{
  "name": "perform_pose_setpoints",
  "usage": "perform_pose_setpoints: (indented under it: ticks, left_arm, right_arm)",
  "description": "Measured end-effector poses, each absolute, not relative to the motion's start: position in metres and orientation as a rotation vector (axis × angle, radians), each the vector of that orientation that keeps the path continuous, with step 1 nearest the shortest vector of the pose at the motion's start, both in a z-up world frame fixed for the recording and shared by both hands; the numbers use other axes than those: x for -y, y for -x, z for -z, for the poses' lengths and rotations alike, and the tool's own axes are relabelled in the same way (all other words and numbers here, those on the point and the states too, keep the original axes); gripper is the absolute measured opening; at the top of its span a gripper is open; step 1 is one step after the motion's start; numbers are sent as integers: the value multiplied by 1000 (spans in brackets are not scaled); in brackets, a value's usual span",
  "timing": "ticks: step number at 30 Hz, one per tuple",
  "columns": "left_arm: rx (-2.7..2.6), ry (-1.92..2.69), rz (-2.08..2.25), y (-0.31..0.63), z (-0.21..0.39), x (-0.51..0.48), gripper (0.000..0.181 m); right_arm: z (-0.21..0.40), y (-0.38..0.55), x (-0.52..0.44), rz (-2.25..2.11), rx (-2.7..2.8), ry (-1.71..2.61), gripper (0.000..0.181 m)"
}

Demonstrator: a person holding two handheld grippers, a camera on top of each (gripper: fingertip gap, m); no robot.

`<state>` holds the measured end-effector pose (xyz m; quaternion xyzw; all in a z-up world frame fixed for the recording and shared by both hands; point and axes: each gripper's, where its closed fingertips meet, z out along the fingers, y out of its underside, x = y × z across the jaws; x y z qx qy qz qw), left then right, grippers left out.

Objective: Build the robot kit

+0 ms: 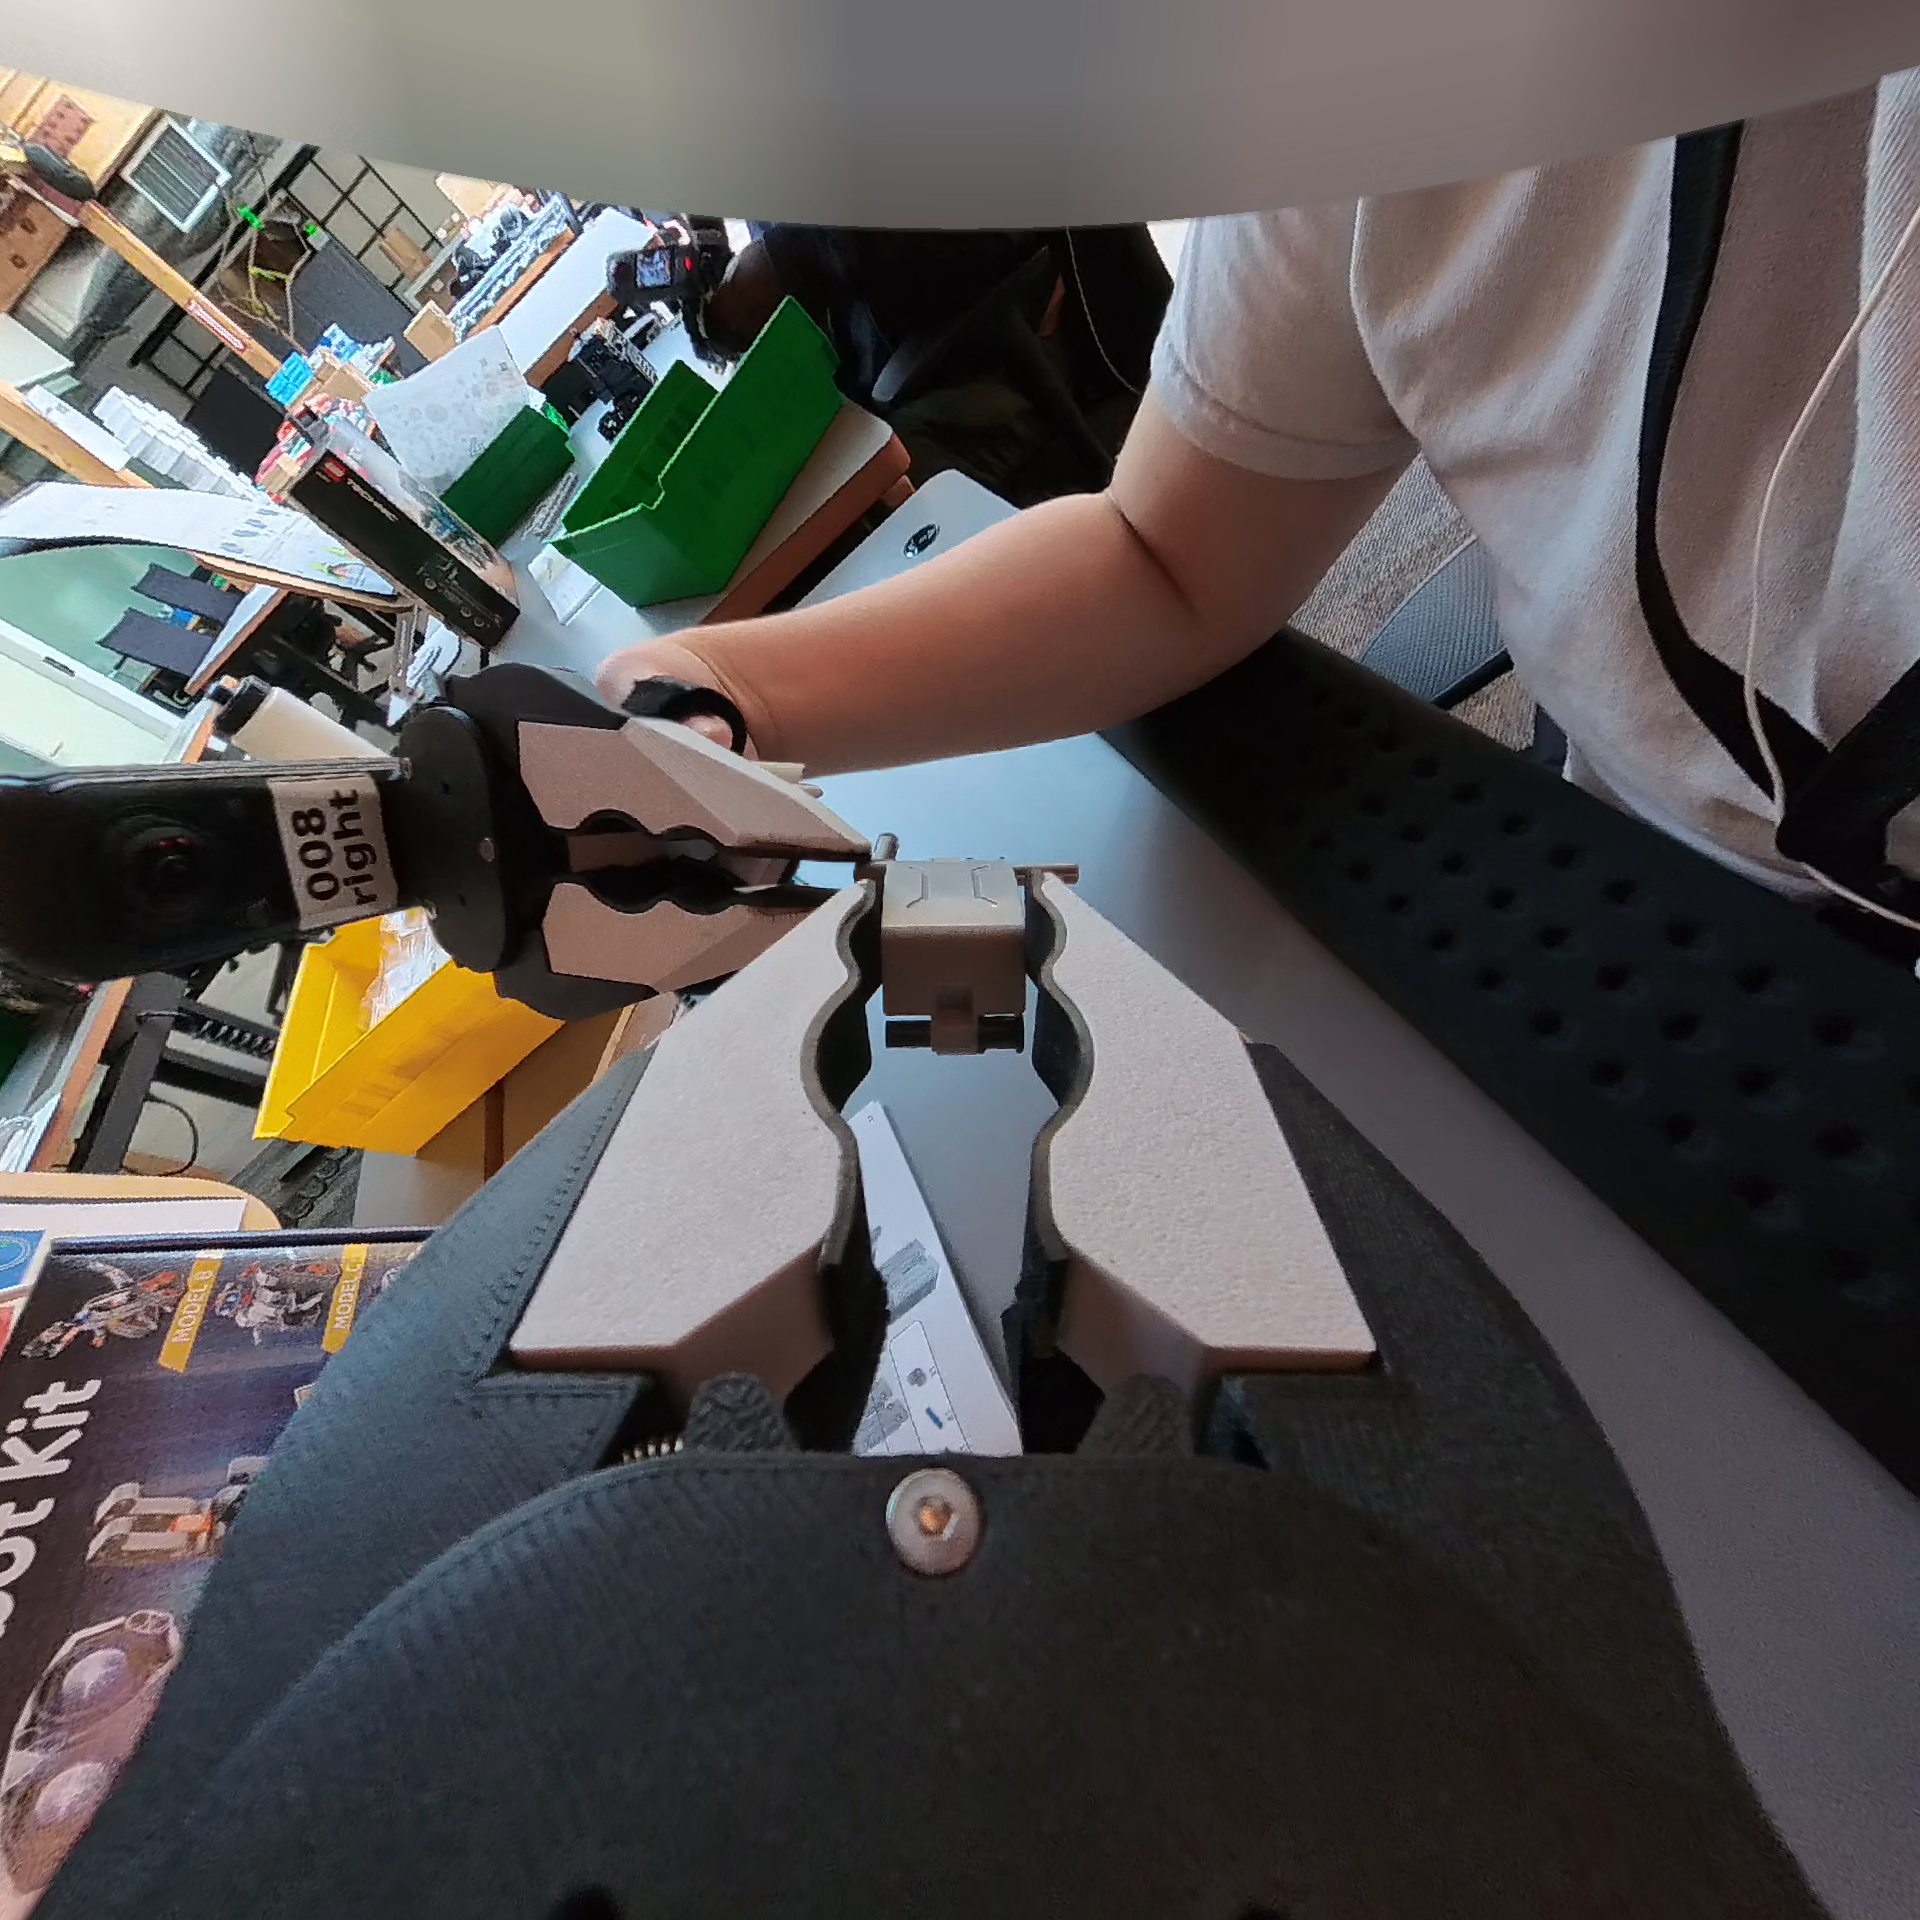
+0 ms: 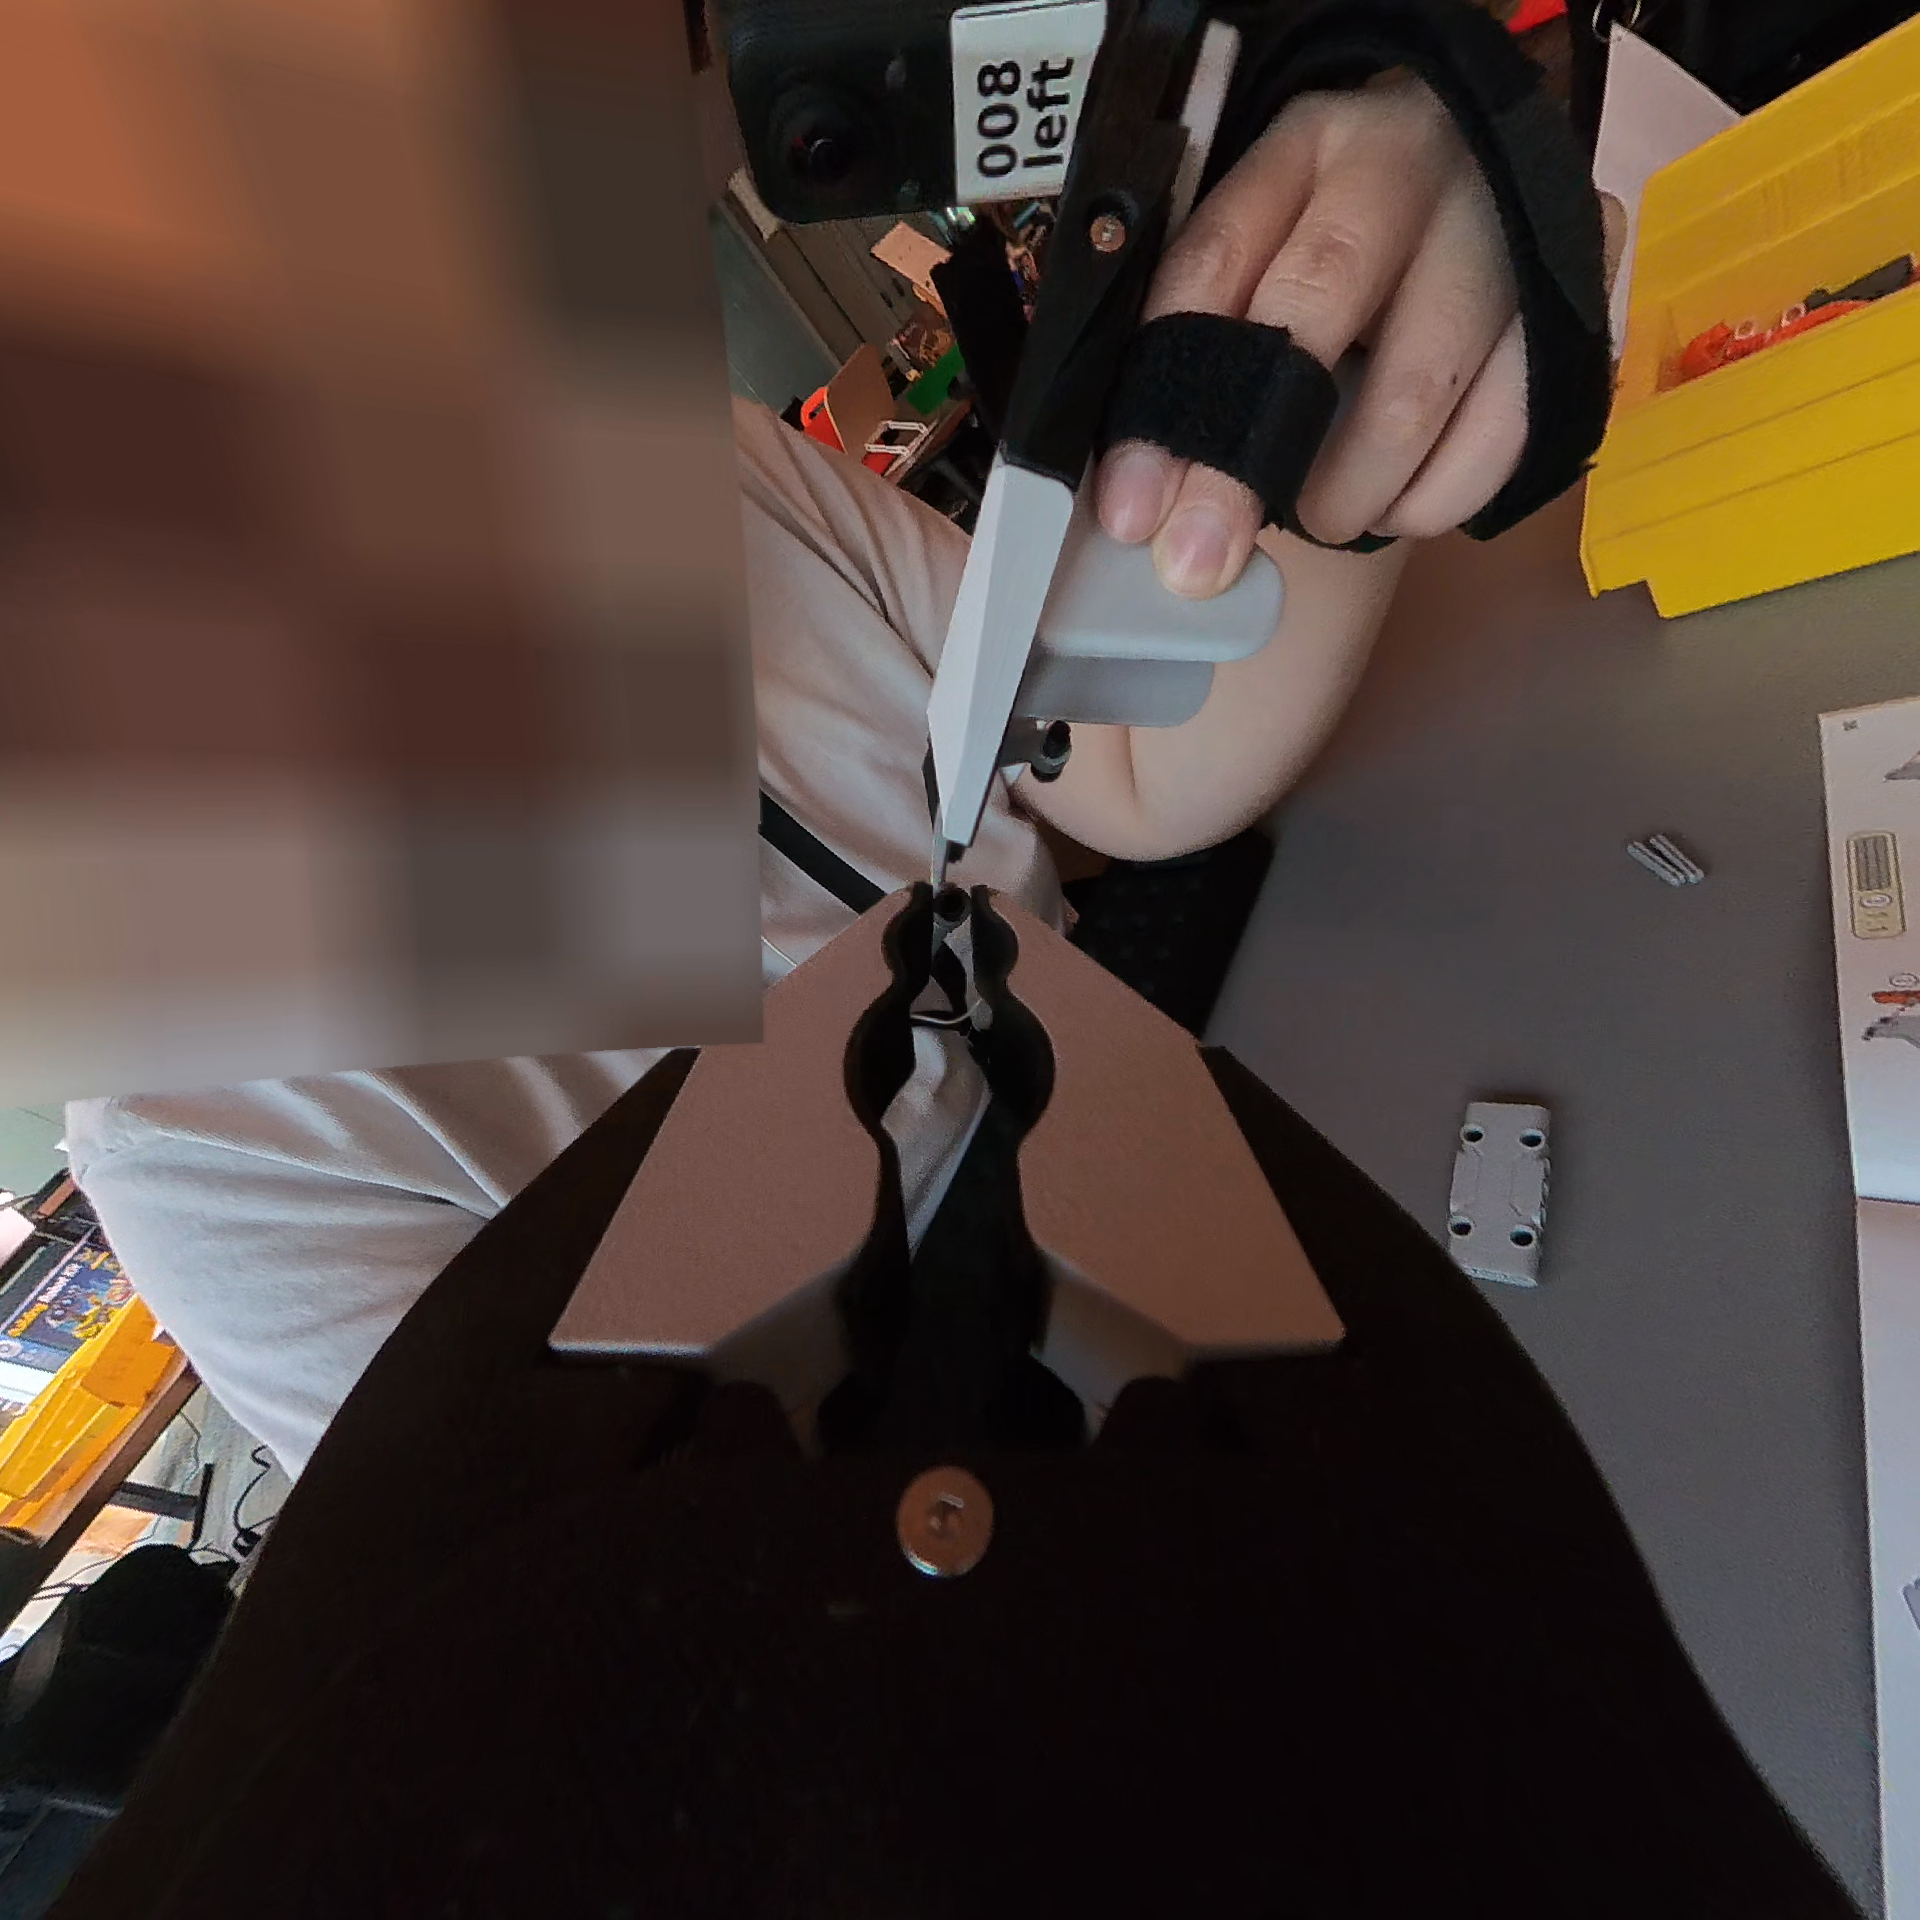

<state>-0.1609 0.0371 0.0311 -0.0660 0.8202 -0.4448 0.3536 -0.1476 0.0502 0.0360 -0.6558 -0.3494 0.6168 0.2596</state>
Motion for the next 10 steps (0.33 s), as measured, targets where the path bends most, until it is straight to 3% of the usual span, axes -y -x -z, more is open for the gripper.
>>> perform_pose_setpoints:
  ticks: [10]
  left_arm:
    - [-2113,149,1379,173,-47,-36,25]
  right_arm:
    - [-51,159,-45,-1766,982,1641,4]
